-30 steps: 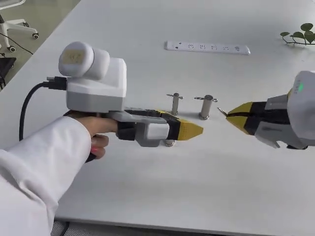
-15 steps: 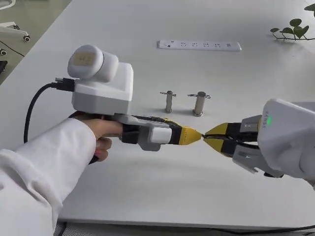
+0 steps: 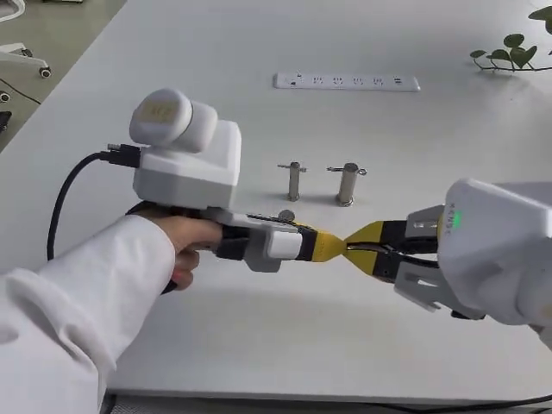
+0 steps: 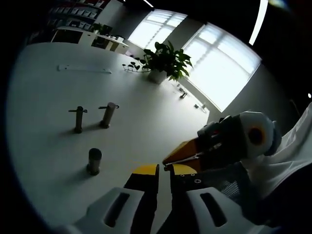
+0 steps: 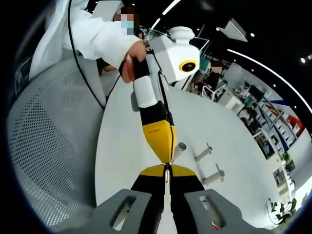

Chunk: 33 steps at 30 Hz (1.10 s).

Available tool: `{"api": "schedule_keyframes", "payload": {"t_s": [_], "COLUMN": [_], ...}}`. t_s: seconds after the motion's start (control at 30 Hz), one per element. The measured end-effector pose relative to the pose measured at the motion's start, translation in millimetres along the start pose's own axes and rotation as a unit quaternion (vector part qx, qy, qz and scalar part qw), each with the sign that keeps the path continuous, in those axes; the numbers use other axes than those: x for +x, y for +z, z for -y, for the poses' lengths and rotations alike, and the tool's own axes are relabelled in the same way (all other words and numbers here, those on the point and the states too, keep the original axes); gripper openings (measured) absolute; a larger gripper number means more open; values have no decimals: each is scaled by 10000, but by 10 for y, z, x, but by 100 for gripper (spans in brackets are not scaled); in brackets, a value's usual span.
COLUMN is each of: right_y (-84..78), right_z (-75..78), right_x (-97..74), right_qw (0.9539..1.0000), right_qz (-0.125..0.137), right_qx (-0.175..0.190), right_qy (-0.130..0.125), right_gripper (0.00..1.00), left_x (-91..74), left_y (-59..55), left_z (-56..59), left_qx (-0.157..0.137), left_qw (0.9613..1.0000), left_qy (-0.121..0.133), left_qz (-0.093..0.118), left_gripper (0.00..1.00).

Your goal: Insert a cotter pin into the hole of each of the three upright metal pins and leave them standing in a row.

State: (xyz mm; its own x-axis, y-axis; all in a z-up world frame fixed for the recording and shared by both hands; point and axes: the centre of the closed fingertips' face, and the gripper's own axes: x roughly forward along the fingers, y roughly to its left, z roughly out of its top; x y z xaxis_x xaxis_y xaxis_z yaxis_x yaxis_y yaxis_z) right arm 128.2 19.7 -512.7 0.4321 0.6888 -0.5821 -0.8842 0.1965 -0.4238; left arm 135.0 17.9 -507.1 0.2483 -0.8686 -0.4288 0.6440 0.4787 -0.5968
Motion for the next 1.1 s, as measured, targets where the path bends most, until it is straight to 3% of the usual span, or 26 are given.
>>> {"api": "schedule_keyframes", "payload": {"t_s": [0.1,0.47,0.63,0.77,0.93,1.1], "right_y": [10,30,29,23,9,-3], "right_z": [-15,-27,-19,-25,-16,-60], "right_x": [6,-1,-12,-22,-24,-14], "right_qw": [10000,9999,9999,9999,10000,9998], "right_qz": [-6,-29,-24,-13,-24,33], "right_qx": [-41,-144,-112,-106,-68,-8], "right_qy": [24,60,49,68,64,178], "right_gripper": [0,0,0,0,0,0], "left_x": [-3,-25,-21,-14,6,8], "left_y": [-10,-49,-43,-53,-38,-85], "left_z": [3,3,16,23,24,24], "left_qx": [-19,-39,-67,-327,-411,-379], "left_qw": [10000,9999,9999,9994,9991,9991], "left_qy": [-8,-39,-6,-22,40,61], "left_qz": [-34,-142,-90,-108,-20,-160], "left_gripper": [1,1,1,1,0,0]}}
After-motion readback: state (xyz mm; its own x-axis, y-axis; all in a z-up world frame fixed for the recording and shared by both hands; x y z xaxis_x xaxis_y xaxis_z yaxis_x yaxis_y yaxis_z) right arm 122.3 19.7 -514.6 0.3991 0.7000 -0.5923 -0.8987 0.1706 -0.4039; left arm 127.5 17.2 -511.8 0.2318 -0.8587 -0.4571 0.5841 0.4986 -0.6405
